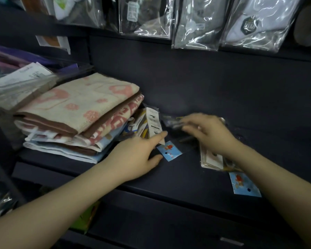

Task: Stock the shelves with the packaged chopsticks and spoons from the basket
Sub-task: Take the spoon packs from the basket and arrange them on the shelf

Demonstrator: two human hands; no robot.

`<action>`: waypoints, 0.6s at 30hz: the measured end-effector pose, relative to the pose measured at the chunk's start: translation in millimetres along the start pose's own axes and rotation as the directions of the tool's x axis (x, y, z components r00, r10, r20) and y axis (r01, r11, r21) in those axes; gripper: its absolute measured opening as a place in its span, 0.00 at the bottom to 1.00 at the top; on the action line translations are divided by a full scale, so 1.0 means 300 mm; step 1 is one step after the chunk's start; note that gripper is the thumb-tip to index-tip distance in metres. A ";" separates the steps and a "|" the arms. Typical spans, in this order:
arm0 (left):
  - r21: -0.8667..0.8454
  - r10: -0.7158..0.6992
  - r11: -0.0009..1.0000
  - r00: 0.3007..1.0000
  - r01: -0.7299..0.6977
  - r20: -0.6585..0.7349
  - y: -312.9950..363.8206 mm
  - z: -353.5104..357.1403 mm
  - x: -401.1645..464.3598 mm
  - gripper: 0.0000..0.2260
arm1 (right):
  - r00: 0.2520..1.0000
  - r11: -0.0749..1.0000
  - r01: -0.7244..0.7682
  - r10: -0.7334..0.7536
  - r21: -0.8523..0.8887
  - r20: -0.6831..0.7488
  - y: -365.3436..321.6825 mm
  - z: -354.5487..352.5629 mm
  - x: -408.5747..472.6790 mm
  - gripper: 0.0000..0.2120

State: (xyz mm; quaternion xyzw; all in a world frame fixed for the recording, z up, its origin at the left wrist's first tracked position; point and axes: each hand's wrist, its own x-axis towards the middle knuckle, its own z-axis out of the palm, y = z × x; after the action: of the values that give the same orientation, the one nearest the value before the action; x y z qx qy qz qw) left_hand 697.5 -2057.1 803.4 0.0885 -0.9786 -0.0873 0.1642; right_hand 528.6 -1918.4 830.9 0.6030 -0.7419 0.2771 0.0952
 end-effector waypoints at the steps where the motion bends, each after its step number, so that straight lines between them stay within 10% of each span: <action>1: -0.007 -0.020 1.000 0.996 0.019 -0.090 -0.001 -0.008 -0.009 0.20 | 0.986 0.999 0.032 -0.031 -0.006 0.161 -0.014 0.020 -0.007 0.15; 5: 0.003 0.025 1.000 0.936 -0.026 -0.350 -0.011 -0.006 -0.024 0.14 | 0.887 0.997 0.070 -0.072 0.022 0.457 -0.029 0.040 -0.019 0.27; 12: 0.155 0.197 0.964 0.970 -0.218 0.144 -0.039 0.044 0.083 0.28 | 0.843 0.891 0.030 0.222 -0.454 0.491 0.040 0.006 0.003 0.21; 18: 0.271 0.188 0.948 0.980 -0.165 -0.062 -0.035 0.071 0.091 0.27 | 0.851 0.905 -0.016 0.236 -0.426 0.470 0.041 0.012 0.006 0.23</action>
State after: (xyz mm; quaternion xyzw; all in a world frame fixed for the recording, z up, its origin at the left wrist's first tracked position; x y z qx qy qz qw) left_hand 666.6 -2069.8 789.8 0.0256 -0.9773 0.0631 0.2008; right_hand 517.1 -1920.2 825.2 0.5702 -0.8202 -0.0470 -0.0007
